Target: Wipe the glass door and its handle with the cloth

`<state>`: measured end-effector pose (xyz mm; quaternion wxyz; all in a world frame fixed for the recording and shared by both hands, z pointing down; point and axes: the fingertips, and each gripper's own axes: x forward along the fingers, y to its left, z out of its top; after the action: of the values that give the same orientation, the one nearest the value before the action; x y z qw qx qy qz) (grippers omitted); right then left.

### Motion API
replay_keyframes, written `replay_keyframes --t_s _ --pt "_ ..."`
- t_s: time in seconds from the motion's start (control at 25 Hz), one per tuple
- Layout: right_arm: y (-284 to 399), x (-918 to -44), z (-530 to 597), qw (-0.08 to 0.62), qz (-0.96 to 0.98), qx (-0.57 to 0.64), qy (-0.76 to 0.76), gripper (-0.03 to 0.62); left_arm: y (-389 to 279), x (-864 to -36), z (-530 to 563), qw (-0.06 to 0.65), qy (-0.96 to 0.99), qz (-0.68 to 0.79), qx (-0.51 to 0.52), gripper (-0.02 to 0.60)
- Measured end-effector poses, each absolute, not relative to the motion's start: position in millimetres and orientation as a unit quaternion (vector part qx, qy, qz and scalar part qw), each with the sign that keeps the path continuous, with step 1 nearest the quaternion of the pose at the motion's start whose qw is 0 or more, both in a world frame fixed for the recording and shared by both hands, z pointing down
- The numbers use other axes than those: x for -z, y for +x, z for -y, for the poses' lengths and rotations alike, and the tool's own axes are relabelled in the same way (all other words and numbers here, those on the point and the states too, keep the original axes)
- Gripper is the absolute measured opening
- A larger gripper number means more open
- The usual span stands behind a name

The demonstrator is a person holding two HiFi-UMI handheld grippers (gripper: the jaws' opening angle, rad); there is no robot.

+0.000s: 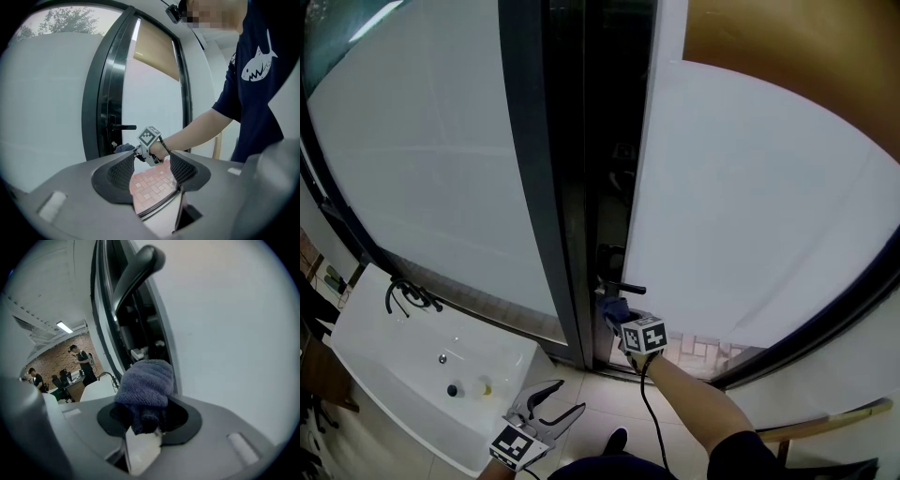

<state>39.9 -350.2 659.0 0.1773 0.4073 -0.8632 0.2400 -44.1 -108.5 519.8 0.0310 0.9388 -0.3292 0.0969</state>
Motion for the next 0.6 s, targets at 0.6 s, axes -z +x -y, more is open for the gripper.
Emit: replay_keyframes --t_s 0.6 --pt "28 -646 386 0.15 0.879 -0.251 0.376 0.145 -23 -520 127 0.029 0.927 0.362 -0.094 0.236"
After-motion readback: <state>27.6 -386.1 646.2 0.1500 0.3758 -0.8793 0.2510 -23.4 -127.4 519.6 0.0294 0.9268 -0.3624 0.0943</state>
